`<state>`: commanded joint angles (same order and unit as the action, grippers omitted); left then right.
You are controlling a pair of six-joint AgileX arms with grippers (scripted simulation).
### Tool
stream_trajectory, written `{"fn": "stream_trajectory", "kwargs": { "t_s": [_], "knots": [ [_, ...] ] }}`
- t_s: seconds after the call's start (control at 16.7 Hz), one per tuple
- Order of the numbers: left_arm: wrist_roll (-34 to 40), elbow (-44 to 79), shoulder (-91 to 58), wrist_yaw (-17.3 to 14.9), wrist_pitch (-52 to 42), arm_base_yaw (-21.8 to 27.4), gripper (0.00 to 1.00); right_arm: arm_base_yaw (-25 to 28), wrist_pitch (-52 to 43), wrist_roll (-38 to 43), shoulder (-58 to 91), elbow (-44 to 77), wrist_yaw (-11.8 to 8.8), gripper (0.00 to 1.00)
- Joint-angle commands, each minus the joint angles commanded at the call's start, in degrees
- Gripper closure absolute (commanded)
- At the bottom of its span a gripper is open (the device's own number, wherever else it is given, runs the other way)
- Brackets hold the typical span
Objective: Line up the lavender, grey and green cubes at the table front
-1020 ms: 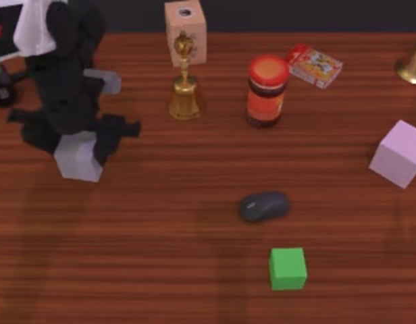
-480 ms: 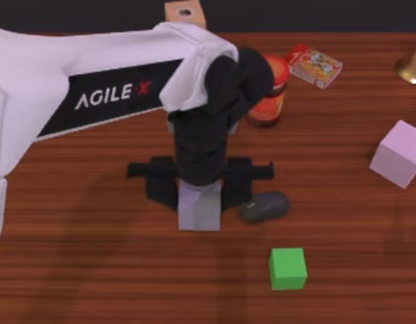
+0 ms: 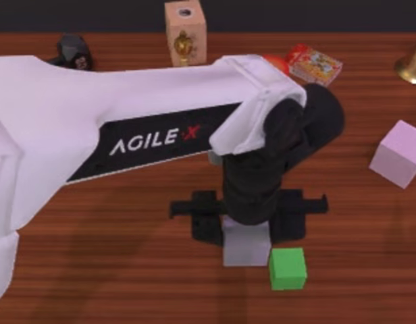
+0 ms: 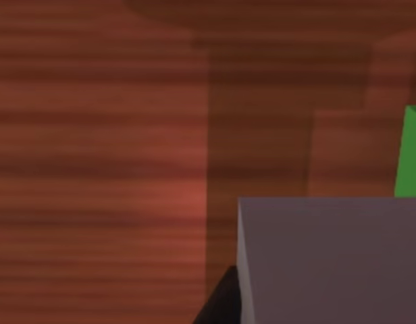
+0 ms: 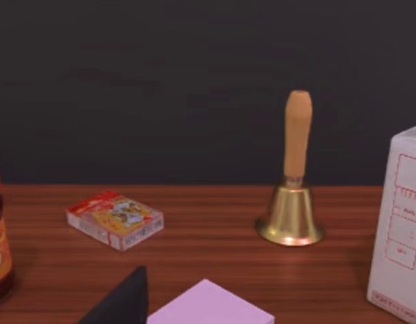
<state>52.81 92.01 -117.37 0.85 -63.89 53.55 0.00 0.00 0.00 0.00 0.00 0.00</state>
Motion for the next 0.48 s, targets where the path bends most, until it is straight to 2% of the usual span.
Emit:
{"fn": "stream_trajectory", "kwargs": {
  "t_s": [0.24,0.48],
  "knots": [
    [-0.13,-0.77,-0.52,-0.05,1.04,-0.25,1.00,0.00,0.00,0.00,0.00,0.00,0.00,0.00],
    [-0.22,-5.38,-2.72,-0.14,8.14,-0.14,1.00,0.00,0.00,0.00,0.00,0.00,0.00,0.00]
  ]
}}
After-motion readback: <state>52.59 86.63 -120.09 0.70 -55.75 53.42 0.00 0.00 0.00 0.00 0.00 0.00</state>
